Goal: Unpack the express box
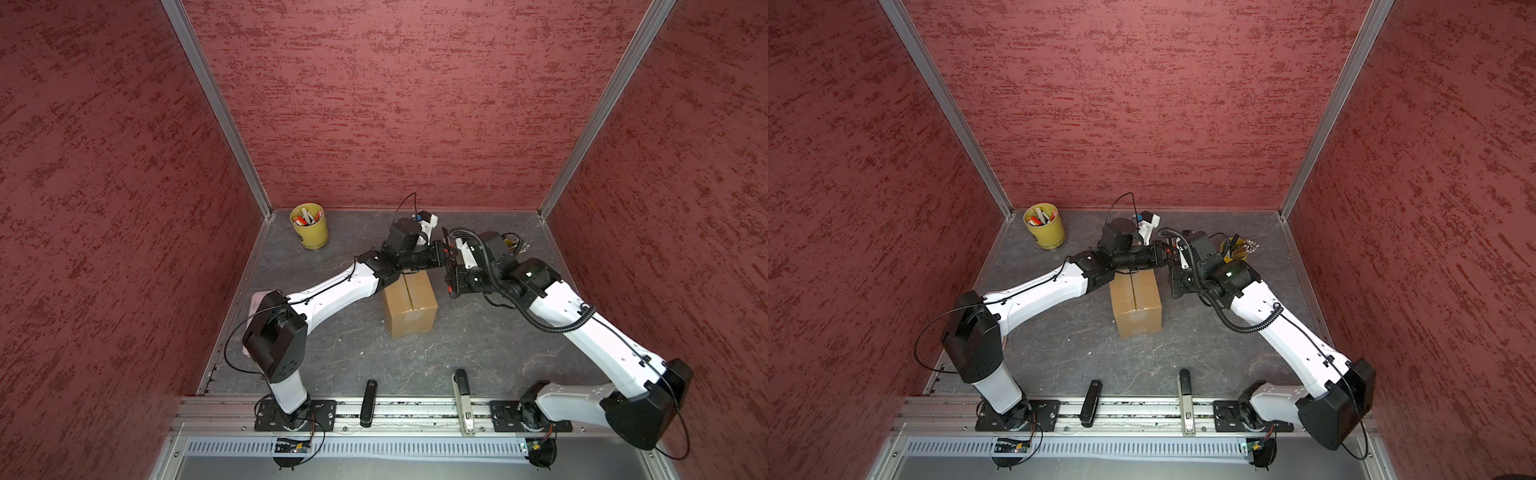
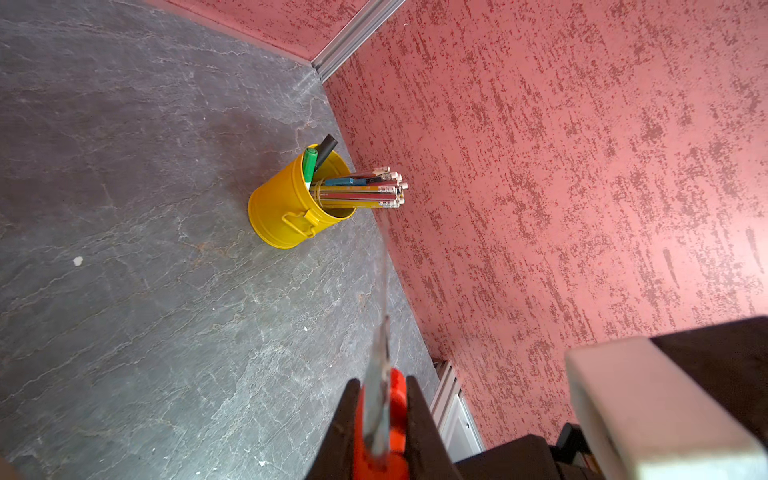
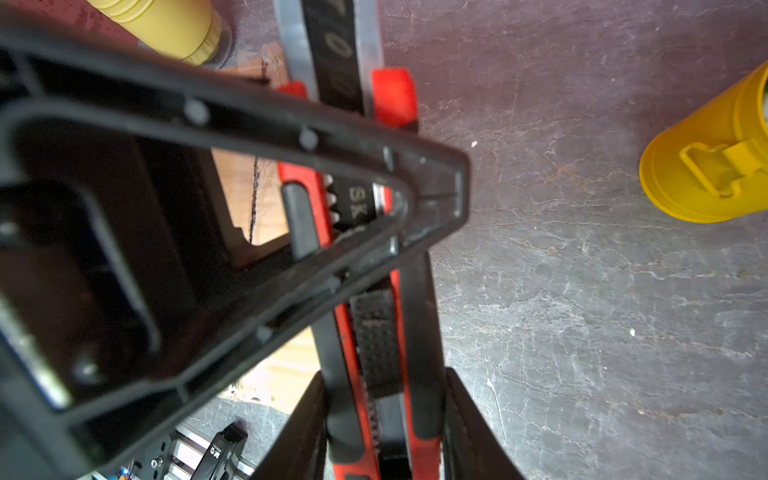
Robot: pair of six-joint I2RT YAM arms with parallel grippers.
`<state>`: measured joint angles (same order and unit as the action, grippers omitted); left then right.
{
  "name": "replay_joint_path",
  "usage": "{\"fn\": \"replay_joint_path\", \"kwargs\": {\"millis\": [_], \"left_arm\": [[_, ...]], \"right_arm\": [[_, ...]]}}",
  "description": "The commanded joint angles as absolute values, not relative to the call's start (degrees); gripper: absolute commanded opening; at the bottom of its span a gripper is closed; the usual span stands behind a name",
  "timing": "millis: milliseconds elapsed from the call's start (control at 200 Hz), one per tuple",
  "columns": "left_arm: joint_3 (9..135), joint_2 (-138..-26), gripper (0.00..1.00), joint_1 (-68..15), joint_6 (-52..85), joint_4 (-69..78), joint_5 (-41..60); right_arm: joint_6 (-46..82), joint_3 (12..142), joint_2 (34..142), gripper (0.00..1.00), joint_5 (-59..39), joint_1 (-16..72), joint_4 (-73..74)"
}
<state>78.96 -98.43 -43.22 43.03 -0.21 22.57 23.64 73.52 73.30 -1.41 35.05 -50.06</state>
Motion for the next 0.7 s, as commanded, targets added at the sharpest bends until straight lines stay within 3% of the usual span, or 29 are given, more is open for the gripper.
{"fn": "replay_joint_path", "kwargs": {"millis": [0, 230, 696], "left_arm": [[78.17, -99.23, 0.12, -43.68, 44.19, 2.89, 24.43], [76.91, -98.83, 0.11, -43.77, 45.52, 5.06, 25.25], [74.29, -98.17, 0.10, -44.29, 49.71, 9.26, 25.93]], "right_arm": [[24.48, 72.77, 72.60, 0.36, -0.41, 35.42, -45.27], [24.45, 72.75, 73.33, 0.49, 1.76, 35.36, -42.25], [24.22, 72.03, 75.32, 0.51, 2.72, 35.23, -38.36]]}}
